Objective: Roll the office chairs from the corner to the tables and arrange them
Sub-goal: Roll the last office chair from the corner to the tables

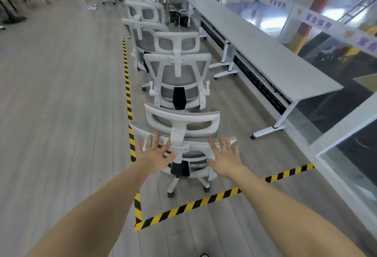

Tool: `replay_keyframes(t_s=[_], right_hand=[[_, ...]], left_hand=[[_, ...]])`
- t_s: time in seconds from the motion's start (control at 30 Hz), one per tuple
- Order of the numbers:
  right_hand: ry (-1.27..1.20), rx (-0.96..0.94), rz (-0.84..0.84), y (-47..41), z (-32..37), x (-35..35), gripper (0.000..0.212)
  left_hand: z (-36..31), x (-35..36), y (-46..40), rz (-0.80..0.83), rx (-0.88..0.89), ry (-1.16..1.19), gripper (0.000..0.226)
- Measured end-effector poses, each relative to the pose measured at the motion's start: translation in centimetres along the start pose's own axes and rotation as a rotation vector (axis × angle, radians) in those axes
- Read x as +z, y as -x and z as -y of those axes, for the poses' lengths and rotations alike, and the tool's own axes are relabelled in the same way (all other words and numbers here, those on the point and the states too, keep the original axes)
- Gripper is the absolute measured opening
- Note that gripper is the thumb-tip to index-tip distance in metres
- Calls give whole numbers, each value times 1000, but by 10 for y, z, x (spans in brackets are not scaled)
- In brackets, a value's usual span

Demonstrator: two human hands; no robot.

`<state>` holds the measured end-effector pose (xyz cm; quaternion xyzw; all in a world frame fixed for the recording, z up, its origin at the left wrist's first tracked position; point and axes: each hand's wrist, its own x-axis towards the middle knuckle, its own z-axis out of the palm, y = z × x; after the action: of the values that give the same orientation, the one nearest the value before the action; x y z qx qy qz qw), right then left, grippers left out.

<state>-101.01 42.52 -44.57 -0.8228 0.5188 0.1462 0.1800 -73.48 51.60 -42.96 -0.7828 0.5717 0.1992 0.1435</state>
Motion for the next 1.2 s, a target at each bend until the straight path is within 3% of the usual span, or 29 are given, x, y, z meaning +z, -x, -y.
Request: replay_keyframes(t_s=[0.43, 0.6, 0.8, 1.0, 1.2], right_hand=[[-45, 10, 23, -42, -2, -21, 80], [-14, 2, 67, -43, -4, -37, 84], [-76, -103, -236, -20, 20, -45, 51], [-108, -353, -363, -4, 76, -43, 36], [-165, -576, -435, -26, 160, -50, 28]], left_hand=[[1, -28, -49, 29, 20, -38, 77], [-2, -25, -42, -52, 39, 44, 69], [-14, -28, -14, -187, -73, 277, 68], [13, -32, 22, -348, -173, 414, 60], [74, -33, 67, -419, -318, 360, 53]])
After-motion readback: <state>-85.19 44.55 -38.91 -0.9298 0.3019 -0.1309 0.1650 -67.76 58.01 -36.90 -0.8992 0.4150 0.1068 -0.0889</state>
